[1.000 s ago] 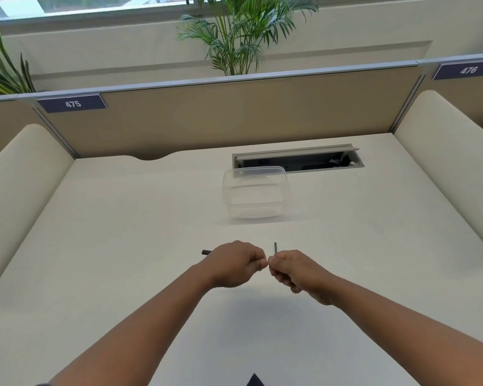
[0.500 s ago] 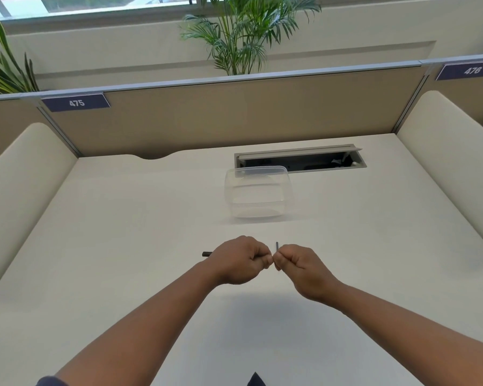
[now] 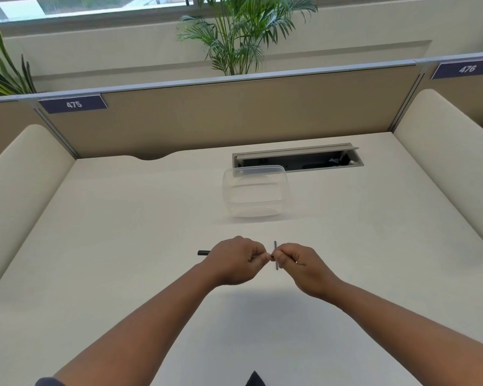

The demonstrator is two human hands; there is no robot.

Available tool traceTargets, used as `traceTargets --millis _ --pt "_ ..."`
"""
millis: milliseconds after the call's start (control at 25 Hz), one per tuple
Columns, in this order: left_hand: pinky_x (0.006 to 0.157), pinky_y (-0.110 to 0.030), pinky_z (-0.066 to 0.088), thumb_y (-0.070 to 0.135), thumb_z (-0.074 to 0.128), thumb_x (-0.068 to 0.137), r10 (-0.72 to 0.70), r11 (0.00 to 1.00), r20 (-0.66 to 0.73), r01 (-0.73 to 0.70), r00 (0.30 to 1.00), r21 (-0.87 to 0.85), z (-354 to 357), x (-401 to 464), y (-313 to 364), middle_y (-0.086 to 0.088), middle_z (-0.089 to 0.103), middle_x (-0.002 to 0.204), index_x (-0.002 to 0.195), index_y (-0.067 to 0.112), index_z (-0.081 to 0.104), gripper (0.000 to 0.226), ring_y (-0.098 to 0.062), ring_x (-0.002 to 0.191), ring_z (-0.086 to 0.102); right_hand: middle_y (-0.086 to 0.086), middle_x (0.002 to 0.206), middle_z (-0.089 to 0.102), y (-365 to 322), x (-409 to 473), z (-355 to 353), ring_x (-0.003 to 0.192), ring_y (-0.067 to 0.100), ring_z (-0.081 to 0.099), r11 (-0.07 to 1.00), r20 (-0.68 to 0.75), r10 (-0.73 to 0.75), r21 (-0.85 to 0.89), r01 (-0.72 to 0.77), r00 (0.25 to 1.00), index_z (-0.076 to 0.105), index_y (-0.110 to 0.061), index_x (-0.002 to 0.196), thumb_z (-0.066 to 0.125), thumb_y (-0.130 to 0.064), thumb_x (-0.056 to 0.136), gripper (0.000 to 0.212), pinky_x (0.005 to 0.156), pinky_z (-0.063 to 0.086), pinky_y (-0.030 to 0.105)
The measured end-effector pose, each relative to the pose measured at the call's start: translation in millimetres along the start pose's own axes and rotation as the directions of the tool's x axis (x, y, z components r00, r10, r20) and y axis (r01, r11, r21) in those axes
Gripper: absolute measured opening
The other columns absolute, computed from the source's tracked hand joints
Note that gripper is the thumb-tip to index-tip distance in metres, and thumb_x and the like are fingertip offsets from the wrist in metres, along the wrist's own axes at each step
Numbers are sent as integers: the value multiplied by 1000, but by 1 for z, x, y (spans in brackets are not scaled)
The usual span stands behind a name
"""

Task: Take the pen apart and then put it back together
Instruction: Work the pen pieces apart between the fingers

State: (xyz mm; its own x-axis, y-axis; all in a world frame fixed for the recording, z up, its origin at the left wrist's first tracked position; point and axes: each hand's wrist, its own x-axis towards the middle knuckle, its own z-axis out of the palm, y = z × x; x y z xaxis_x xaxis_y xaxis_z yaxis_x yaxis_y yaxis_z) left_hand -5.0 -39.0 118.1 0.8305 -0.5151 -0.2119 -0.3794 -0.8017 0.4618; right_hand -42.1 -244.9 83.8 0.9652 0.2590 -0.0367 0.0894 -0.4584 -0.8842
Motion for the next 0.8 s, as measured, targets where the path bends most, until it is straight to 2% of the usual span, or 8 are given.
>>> traceTargets --millis 120,280,440,560,640,720,800 --pt "56 -31 39 51 43 98 -6 1000 -22 6 1000 22 4 -1 -2 5 54 60 77 20 58 40 -13 57 48 -18 61 54 0 2 -4 57 2 43 997 21 72 16 -72 997 68 -23 80 57 -20 99 22 59 39 11" --pt "57 -32 42 51 43 99 -19 999 -15 19 1000 36 7 -3 -4 4 56 62 78 20 58 40 -18 62 54 -18 62 56 -2 2 -8 58 5 42 994 37 110 25 -111 993 69 -27 80 62 -22 96 18 56 37 14" --pt "58 -32 43 51 42 99 -17 998 4 17 1000 60 7 -3 -2 5 56 63 80 22 60 39 -18 62 54 -21 68 61 -3 5 -8 61 2 47 990 52 105 -104 -99 993 69 -34 78 63 -23 95 21 59 38 13" --pt "57 -32 41 49 42 101 -31 999 5 30 1000 34 8 -2 -6 3 56 64 77 20 56 39 -21 63 54 -13 83 63 3 7 -11 68 -1 52 974 -13 137 -182 -137 990 72 -28 84 65 -22 92 13 64 38 17" --pt "57 -35 42 48 41 101 -6 1000 -5 6 1000 0 10 -2 -10 1 51 62 72 18 47 43 -22 64 52 -10 86 64 12 8 -13 69 1 53 962 -87 183 -190 -196 979 73 -27 85 67 -22 91 11 67 40 19" --pt "61 -42 45 45 38 103 40 999 -1 -40 999 -34 12 -3 -12 1 45 62 70 17 38 43 -24 66 48 -9 85 65 20 10 -12 71 2 53 946 -150 228 -198 -255 962 72 -26 84 67 -20 91 11 66 41 20" --pt "68 -46 46 40 37 105 77 996 9 -77 997 -42 13 -1 -13 2 46 67 73 18 37 39 -23 70 46 -9 80 66 27 12 -10 70 3 55 933 -201 282 -169 -316 938 72 -26 80 67 -18 90 13 62 42 21"
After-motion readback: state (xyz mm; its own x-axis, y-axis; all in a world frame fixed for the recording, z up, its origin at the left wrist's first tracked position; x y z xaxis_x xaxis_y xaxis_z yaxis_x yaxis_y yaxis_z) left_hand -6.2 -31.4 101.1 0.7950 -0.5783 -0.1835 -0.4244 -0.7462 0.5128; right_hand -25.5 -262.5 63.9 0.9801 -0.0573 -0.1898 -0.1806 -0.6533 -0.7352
